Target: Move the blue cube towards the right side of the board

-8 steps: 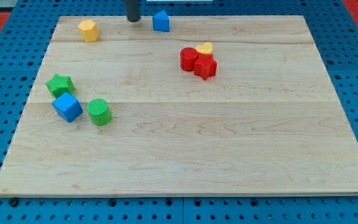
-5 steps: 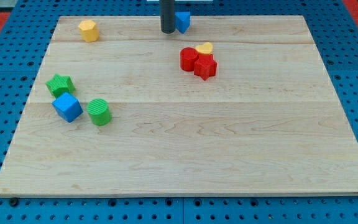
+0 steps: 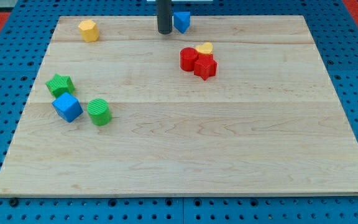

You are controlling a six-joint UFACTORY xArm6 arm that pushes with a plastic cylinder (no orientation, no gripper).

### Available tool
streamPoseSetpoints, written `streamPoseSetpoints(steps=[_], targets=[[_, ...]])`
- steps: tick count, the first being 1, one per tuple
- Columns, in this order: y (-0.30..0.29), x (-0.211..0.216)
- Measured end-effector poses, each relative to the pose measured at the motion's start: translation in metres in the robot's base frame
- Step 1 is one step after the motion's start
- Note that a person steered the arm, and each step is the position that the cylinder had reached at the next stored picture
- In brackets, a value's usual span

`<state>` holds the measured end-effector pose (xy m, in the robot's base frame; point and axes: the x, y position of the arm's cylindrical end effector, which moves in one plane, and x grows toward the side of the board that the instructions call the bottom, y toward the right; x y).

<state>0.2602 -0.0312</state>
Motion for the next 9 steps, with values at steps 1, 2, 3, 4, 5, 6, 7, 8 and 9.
streamPoseSetpoints(steps=[1,2,3,4,5,6,7,8,9], targets=[[0.009,0.035],[-0.011,0.044],[-0.117,0.068],[-0.240,0.064],[-0.273,0.098],[-0.250,0.153],[-0.233,0.187],[-0.192,0.221],[-0.120,0.238]])
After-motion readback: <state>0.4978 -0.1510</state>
